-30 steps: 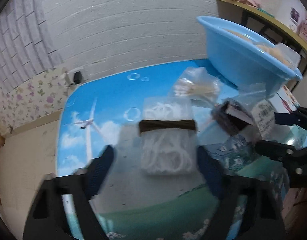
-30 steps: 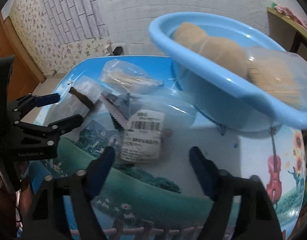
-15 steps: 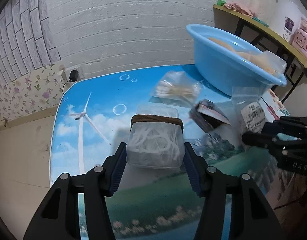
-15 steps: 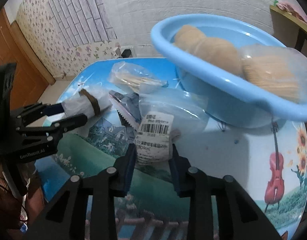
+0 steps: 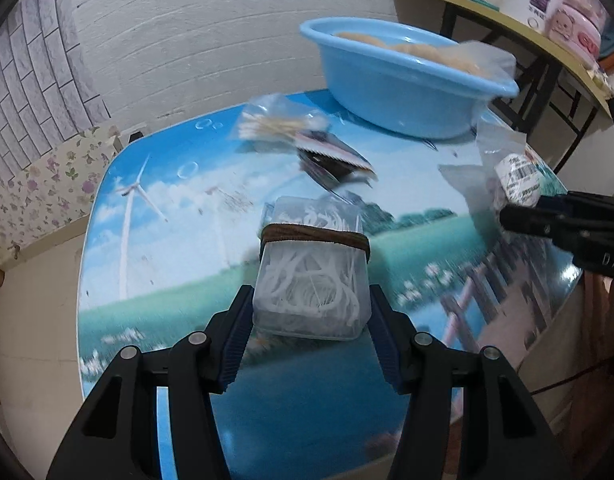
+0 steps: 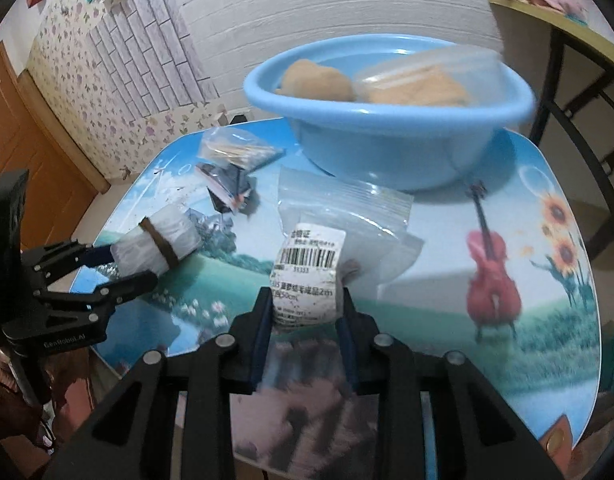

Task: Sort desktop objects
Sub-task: 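Grasp the floss pick box with the left gripper while the right grasps the labelled bag, then lift the floss pick box and labelled bag off the table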

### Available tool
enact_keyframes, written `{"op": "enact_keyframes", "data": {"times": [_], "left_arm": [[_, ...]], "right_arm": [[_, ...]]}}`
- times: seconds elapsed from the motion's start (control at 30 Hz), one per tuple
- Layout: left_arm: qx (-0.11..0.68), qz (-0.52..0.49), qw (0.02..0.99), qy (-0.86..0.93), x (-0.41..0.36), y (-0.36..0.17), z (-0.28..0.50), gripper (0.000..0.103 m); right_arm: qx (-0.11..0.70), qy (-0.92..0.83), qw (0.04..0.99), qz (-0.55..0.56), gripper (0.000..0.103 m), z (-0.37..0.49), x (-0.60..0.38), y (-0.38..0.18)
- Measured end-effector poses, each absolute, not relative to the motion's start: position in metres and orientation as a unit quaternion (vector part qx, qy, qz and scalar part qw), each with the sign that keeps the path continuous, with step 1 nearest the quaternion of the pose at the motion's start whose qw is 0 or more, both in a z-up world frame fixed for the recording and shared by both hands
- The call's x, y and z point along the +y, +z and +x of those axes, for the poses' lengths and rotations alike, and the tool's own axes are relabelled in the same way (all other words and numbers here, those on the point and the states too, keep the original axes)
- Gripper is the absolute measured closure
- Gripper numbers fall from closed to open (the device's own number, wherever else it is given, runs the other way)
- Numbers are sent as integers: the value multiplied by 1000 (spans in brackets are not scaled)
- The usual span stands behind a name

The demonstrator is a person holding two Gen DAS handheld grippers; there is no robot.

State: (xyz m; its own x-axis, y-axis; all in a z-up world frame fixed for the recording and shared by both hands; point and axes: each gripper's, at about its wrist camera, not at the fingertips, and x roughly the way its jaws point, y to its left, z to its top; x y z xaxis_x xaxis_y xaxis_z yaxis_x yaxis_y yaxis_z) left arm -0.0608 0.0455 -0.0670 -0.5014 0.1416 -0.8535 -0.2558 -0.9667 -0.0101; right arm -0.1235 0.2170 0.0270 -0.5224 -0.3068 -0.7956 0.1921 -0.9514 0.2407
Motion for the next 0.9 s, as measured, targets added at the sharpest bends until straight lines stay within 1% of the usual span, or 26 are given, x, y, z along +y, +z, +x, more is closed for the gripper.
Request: {"op": "enact_keyframes", "data": {"times": [0.27, 0.4, 0.47, 0.53, 0.6, 0.63, 0.67, 0.7, 0.8, 0.9], "left_arm": [[71, -484, 94, 867, 60, -70, -38, 48], [74, -485, 89, 867, 61, -71, -35, 48], [78, -481, 79, 870, 61, -73, -36, 46], [89, -476, 69, 872, 62, -74, -36, 40], [89, -477, 70, 872, 62, -76, -37, 36], [86, -475, 72, 873, 62, -76, -37, 33], [84, -475, 72, 873, 62, -77, -37, 32], [81, -475, 73, 873, 61, -77, -38, 29], [76, -476, 75, 873, 62, -78, -39, 25], [64, -473, 77, 875, 60, -81, -41, 16]], "right_arm": [[-42, -883, 112, 454, 73, -108, 240, 26], [-45, -884, 99, 454, 72, -101, 255, 23], [-36, -888, 93, 449, 71, -98, 257, 21], [-15, -892, 85, 444, 65, -96, 257, 19], [-5, -895, 83, 437, 50, -94, 258, 19], [-6, -897, 84, 435, 45, -93, 260, 21], [-6, -898, 87, 432, 38, -93, 259, 21], [-4, -899, 90, 429, 34, -93, 258, 21], [8, -901, 90, 424, 33, -93, 252, 20], [17, -904, 88, 419, 33, -94, 246, 16]]}}
